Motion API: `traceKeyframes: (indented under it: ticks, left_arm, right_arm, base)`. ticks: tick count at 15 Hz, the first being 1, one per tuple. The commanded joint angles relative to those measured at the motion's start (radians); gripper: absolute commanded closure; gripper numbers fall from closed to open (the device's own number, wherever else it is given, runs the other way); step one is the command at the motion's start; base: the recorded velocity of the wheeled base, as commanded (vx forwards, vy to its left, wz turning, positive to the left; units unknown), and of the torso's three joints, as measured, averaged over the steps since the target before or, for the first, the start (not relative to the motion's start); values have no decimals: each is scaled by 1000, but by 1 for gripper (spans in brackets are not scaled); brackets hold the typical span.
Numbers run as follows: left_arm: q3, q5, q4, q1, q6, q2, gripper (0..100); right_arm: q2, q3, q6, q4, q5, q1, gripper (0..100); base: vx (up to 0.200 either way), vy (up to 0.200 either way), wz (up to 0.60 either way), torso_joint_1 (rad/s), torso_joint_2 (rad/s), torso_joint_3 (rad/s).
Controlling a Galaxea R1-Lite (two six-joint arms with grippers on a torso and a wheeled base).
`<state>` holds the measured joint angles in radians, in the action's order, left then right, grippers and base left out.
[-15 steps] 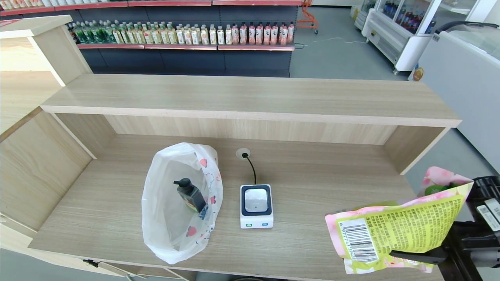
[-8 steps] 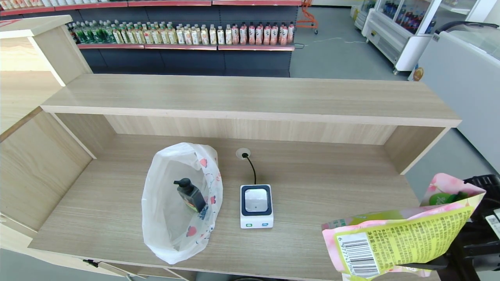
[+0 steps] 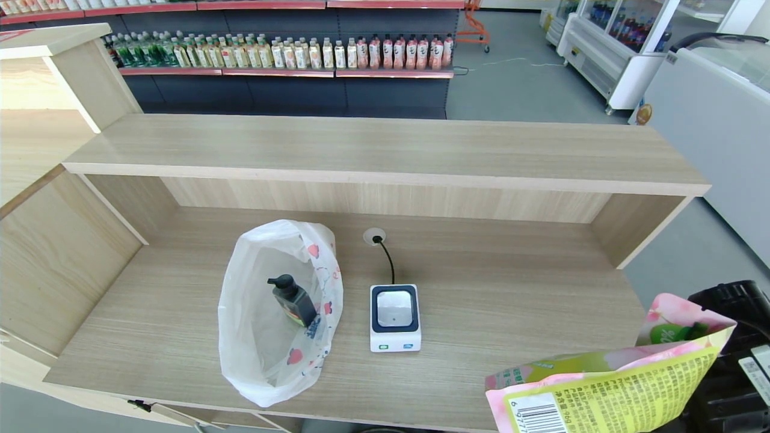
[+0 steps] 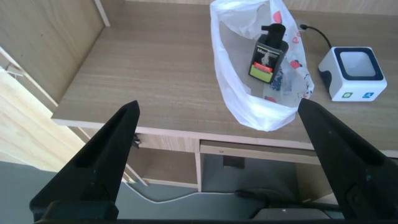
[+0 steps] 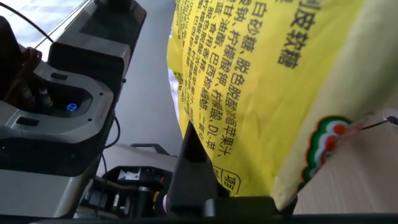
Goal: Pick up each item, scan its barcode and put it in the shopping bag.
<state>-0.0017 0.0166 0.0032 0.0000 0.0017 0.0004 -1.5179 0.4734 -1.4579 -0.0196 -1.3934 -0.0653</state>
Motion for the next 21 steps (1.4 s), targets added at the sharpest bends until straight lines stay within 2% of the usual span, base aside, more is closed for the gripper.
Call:
traceKeyframes:
  ticks: [1, 21]
  left_arm:
    - [0, 0, 0, 0, 0, 0, 0]
    - [0, 0, 0, 0, 0, 0, 0]
  right_arm:
    - [-1, -6, -1, 0, 4, -1, 100]
    - [18, -12, -35, -2, 27, 1, 100]
  base:
    - [0, 0, 0, 0, 0, 0]
    - [0, 0, 0, 0, 0, 0]
